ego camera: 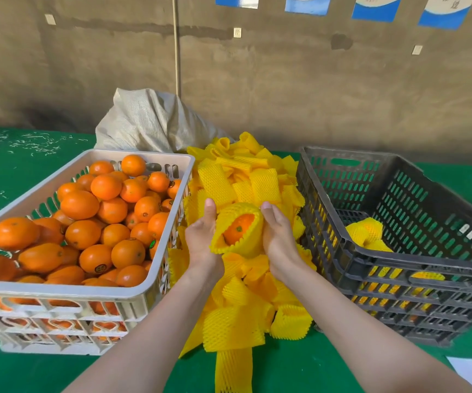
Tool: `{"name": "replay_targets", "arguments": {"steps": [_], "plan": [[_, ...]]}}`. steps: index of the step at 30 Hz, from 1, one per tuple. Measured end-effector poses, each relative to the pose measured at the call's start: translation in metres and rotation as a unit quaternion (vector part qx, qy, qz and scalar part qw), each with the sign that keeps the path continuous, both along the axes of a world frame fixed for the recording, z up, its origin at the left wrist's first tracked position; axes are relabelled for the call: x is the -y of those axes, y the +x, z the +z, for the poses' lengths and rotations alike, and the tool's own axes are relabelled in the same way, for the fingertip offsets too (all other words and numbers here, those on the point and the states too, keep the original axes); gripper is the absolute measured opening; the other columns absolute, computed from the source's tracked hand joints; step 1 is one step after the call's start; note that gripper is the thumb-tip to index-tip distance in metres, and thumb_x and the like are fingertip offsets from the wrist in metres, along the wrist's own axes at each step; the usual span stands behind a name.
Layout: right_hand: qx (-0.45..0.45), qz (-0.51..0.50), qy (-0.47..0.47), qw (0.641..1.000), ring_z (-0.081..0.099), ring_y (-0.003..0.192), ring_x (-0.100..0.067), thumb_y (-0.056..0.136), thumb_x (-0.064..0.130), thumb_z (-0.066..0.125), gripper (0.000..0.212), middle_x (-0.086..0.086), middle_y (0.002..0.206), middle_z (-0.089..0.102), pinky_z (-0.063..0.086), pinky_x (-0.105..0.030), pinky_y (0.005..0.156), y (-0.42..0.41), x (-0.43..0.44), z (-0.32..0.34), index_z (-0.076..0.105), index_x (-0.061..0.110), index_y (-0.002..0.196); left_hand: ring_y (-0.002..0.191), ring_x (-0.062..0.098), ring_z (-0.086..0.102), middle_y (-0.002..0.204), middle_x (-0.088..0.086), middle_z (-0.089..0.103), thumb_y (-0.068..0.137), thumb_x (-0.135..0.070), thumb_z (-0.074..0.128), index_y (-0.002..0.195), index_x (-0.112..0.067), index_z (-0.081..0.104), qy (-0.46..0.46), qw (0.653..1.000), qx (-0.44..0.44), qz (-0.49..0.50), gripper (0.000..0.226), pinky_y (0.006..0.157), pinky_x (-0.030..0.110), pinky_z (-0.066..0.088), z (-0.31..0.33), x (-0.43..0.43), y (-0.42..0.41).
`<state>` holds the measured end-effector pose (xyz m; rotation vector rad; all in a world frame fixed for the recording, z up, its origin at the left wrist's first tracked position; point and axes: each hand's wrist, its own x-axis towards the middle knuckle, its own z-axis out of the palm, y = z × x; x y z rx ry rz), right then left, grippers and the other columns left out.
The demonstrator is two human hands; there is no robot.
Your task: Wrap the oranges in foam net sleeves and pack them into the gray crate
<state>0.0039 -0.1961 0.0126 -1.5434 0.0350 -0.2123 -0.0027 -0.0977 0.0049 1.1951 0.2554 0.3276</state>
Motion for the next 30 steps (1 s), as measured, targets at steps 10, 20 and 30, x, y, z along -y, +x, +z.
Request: {"name": "replay_targets", "arguments": {"steps": [10, 20, 30], "plan": [[-0.138, 0.007, 0.271, 0.953, 0.062, 0.096, -0.034, 0.101, 0.02, 0.039, 0.035, -0.019, 0.108, 0.065, 0.05, -0.046, 0.083, -0.005, -0.002, 0.006, 0.055, 0.001, 0.126, 0.054, 0.02, 0.029, 0.055, 0.01, 0.033, 0.097, -0.041, 0.04, 0.056, -0.01, 0.034, 0.203, 0.974, 0.093, 0.049, 0.052, 0.051, 0.032, 0.024, 0.013, -0.005, 0.003], [-0.13, -0.007, 0.234, 0.963, 0.061, 0.095, -0.031, 0.101, 0.022, 0.04, 0.028, -0.013, 0.094, 0.067, 0.049, -0.045, 0.084, -0.005, 0.007, 0.016, 0.063, 0.007, 0.101, 0.09, 0.017, 0.061, 0.092, -0.009, 0.064, 0.071, -0.073, 0.044, 0.097, -0.04, 0.053, 0.003, 0.96, -0.094, -0.265, 0.043, 0.068, 0.037, 0.051, 0.025, -0.006, -0.003], [0.067, -0.089, -0.033, 0.993, 0.035, 0.062, -0.014, 0.1, 0.025, 0.039, 0.035, -0.004, 0.065, 0.037, 0.032, -0.032, 0.059, 0.002, 0.015, 0.015, 0.042, 0.011, 0.068, 0.084, 0.022, 0.066, 0.092, 0.005, 0.074, 0.074, -0.069, 0.052, 0.112, -0.021, 0.063, -0.176, 0.93, -0.14, -0.29, 0.062, 0.061, 0.031, 0.053, 0.016, 0.004, 0.006]]}}
